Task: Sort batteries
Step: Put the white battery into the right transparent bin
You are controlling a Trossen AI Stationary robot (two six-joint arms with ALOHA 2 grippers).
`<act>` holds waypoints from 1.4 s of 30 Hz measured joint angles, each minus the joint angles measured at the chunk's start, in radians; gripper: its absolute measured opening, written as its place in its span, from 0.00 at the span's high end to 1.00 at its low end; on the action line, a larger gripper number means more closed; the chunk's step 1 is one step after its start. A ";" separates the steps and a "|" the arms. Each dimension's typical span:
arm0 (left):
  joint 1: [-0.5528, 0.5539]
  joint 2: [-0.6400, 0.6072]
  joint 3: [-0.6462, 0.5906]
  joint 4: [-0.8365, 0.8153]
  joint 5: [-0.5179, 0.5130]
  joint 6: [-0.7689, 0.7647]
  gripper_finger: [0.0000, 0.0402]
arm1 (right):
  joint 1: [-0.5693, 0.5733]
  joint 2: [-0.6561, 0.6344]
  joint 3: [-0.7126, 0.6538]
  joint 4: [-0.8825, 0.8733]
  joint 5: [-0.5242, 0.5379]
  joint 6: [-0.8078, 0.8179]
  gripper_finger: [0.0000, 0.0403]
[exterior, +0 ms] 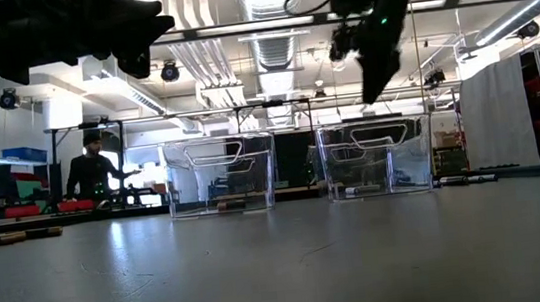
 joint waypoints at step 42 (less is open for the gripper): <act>-0.013 0.000 0.000 0.015 0.001 -0.023 0.72 | -0.409 0.066 -0.411 0.205 -0.087 0.413 0.71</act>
